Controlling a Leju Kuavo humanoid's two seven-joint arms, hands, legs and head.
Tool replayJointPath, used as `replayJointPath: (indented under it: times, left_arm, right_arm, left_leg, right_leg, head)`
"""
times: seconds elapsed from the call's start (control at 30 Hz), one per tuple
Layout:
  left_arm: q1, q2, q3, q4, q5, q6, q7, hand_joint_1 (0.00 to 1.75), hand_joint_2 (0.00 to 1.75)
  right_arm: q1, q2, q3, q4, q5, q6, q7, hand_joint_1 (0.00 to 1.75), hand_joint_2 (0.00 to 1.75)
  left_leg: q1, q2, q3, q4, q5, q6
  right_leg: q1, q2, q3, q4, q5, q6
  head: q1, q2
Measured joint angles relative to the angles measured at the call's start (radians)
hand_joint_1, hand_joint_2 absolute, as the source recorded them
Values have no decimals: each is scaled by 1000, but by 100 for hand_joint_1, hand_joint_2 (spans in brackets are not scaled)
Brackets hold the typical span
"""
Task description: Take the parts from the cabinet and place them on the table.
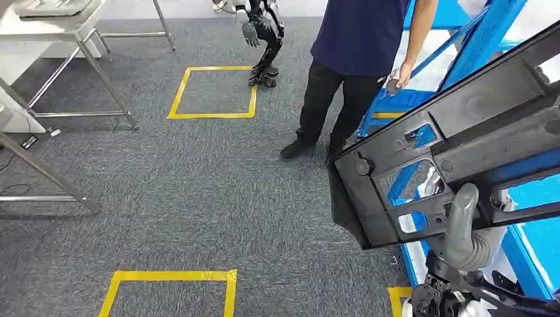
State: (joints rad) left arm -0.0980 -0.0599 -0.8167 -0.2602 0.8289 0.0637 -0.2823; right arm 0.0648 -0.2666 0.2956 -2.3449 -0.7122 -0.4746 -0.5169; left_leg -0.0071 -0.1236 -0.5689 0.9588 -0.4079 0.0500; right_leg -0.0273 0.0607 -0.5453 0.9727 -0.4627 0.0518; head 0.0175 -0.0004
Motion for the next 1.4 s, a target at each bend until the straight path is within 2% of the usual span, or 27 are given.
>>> replayJointPath:
  times: [0.07, 0.13, 0.17, 0.23, 0.27, 0.3, 0.37, 0.4, 0.43, 0.57, 0.6, 0.63, 0.67, 0.73, 0.77, 0.8, 0.87, 0.9, 0.93, 1.03, 1.1, 1.13, 1.2, 1.27, 1.3, 1.33, 1.4]
  left_arm:
    - [3, 2, 0, 1, 3, 0, 0, 0, 175]
    - [0, 2, -1, 1, 6, 0, 0, 0, 175]
    - [-2, 2, -1, 1, 6, 0, 0, 0, 175]
    - [-2, 2, -1, 1, 10, 0, 0, 0, 175]
    - [-1, 2, -1, 1, 11, 0, 1, 0, 175]
    - [0, 2, -1, 1, 13, 0, 2, 0, 175]
    - [0, 2, -1, 1, 13, 0, 5, 0, 175]
    - [0, 3, -1, 1, 13, 0, 6, 0, 175]
    - [-2, 4, -1, 1, 14, 0, 7, 0, 175]
    - [0, 6, -1, 1, 18, 2, 14, 0, 175]
    - [3, 6, -1, 1, 18, 2, 15, 0, 175]
    - [0, 6, -1, 2, 21, 2, 19, 0, 175]
    - [-3, 6, -1, 2, 25, 2, 20, 0, 175]
    - [-6, 5, -1, 2, 26, 3, 23, 0, 175]
    - [-5, 5, -1, 2, 27, 3, 29, 0, 175]
    - [-3, 6, -1, 2, 28, 3, 33, 0, 175]
    - [-2, 6, -1, 2, 31, 3, 34, 0, 175]
    - [-3, 5, -1, 2, 30, 3, 34, 0, 175]
    - [-3, 6, -1, 2, 30, 3, 34, 0, 175]
    - [-2, 6, -1, 2, 30, 3, 35, 0, 175]
    - [2, 7, -1, 2, 30, 3, 35, 0, 175]
    - [1, 7, -1, 2, 30, 3, 35, 0, 175]
    - [-3, 7, -2, 2, 30, 3, 34, 0, 175]
    - [-3, 6, -2, 2, 31, 3, 34, 0, 175]
    - [-2, 6, -1, 2, 32, 3, 33, 0, 175]
    - [-2, 6, -2, 2, 32, 3, 33, 0, 175]
    - [-1, 6, -2, 2, 32, 3, 33, 0, 175]
  right_arm:
    - [-6, 0, 0, 0, 0, 0, 0, 175, 175]
    - [-8, 0, 0, 0, 0, 1, 0, 175, 175]
    - [-8, 0, 0, 0, 1, 1, 0, 175, 175]
    - [-8, 1, 0, 0, 1, 2, 0, 175, 175]
    - [-8, 1, 0, 0, 2, 2, 0, 175, 175]
    - [-8, 1, 0, 0, 3, 3, 0, 175, 175]
    - [-9, 1, 0, 0, 3, 4, 0, 175, 175]
    - [-10, 1, 0, 0, 4, 5, 0, 175, 175]
    - [-10, 1, 0, 0, 4, 6, 0, 175, 175]
    - [-14, 1, 0, 0, 4, 10, 0, 175, 175]
    - [-14, 1, 0, 0, 3, 10, 0, 175, 175]
    - [-14, 1, 0, 0, 4, 12, 1, 175, 175]
    - [-13, 1, 0, 0, 5, 13, 0, 175, 175]
    - [-11, 1, -1, 0, 6, 13, 1, 175, 175]
    - [-10, 1, -1, 2, 6, 12, 1, 175, 175]
    - [-10, 1, -1, 2, 6, 12, 1, 175, 175]
    - [-10, 1, -1, 2, 6, 12, 0, 175, 175]
    - [-10, 1, -1, 2, 6, 12, 0, 175, 175]
    - [-10, 1, -1, 3, 6, 12, 0, 175, 175]
    - [-10, 1, -2, 3, 5, 12, 1, 175, 175]
    - [-11, 1, -2, 3, 8, 12, 1, 175, 175]
    - [-11, 1, -2, 2, 8, 12, 1, 175, 175]
    - [-9, 2, -2, 2, 10, 12, 1, 175, 175]
    - [-9, 2, -2, 2, 11, 11, 1, 175, 175]
    - [-9, 2, -1, 2, 11, 10, 2, 175, 175]
    - [-9, 2, -1, 2, 11, 10, 1, 175, 175]
    - [-10, 2, -1, 2, 12, 10, 1, 175, 175]
  left_leg:
    - [4, -15, -4, 0, -1, -9]
    - [1, 69, -36, 75, -48, -19]
    - [4, 91, -75, 156, -88, -24]
    - [6, 105, -160, 324, -151, -28]
    - [7, 106, -176, 351, -150, -27]
    - [5, 106, -165, 328, -132, -23]
    - [-1, 117, -89, 179, -56, -9]
    - [-12, 154, -26, 63, -9, 4]
    - [-26, 197, 0, 11, -18, 13]
    - [-28, 153, 0, 0, -12, 25]
    - [-17, 146, 11, -11, -6, 29]
    - [-16, 134, 15, -14, -4, 32]
    - [-15, 127, 16, -14, -3, 38]
    - [-15, 102, 17, -14, -4, 39]
    - [-15, 89, 18, -13, -4, 39]
    - [-14, 76, 19, -13, -5, 38]
    - [-11, 47, 24, -11, -7, 35]
    - [-9, 32, 28, -8, -10, 30]
    - [-11, 20, 23, -4, -15, 23]
    - [-6, -9, 11, -1, -13, 6]
    - [-4, -24, 5, 1, -15, -3]
    - [-5, 15, -3, 28, -36, -8]
    - [-2, 83, -79, 185, -115, -22]
    - [5, 103, -153, 330, -162, -29]
    - [7, 106, -161, 341, -155, -31]
    - [9, 107, -144, 300, -126, -32]
    - [7, 132, -48, 112, -33, -25]
  right_leg:
    - [-2, -24, 2, -5, 5, -16]
    - [0, -47, 6, -6, 2, -30]
    - [3, -60, 7, -6, 1, -32]
    - [12, -91, 7, -6, -3, -35]
    - [14, -104, 8, -5, -4, -36]
    - [17, -117, 9, -5, -6, -35]
    - [21, -139, 16, -5, -11, -35]
    - [22, -152, 24, -6, -15, -33]
    - [25, -161, 27, -6, -19, -29]
    - [29, -197, 37, -10, -28, -13]
    - [21, -165, 37, -2, -38, -7]
    - [20, -108, 24, 35, -59, -6]
    - [19, -78, -13, 109, -98, -5]
    - [18, -66, -104, 275, -160, 1]
    - [16, -66, -134, 318, -160, 3]
    - [15, -66, -138, 308, -139, 5]
    - [9, -59, -86, 173, -48, 8]
    - [2, -36, -40, 70, 4, 12]
    - [-7, 28, -14, 12, 9, 14]
    - [4, 2, -14, 5, 8, -6]
    - [-1, -26, -11, -1, 13, -20]
    - [0, -35, -10, -2, 13, -23]
    - [4, -62, -9, -2, 9, -32]
    - [7, -86, -8, -2, 5, -36]
    - [7, -101, -5, -2, 3, -37]
    - [7, -111, -2, -2, 0, -36]
    - [8, -131, 9, -2, -6, -33]
  head:
    - [0, 0]
    - [-7, 0]
    - [-6, 0]
    - [-6, 0]
    - [-7, 0]
    - [-7, 0]
    - [-7, 0]
    - [-7, 0]
    - [-7, 0]
    - [-6, 0]
    - [-6, 0]
    - [-6, 0]
    - [-4, 0]
    - [-3, 0]
    - [-3, 0]
    - [-3, 0]
    - [-3, 0]
    - [-3, 0]
    - [-2, 0]
    - [-3, 0]
    - [-3, 0]
    - [-4, 0]
    - [-7, 0]
    - [-7, 0]
    - [-8, 0]
    - [-8, 0]
    - [-8, 0]
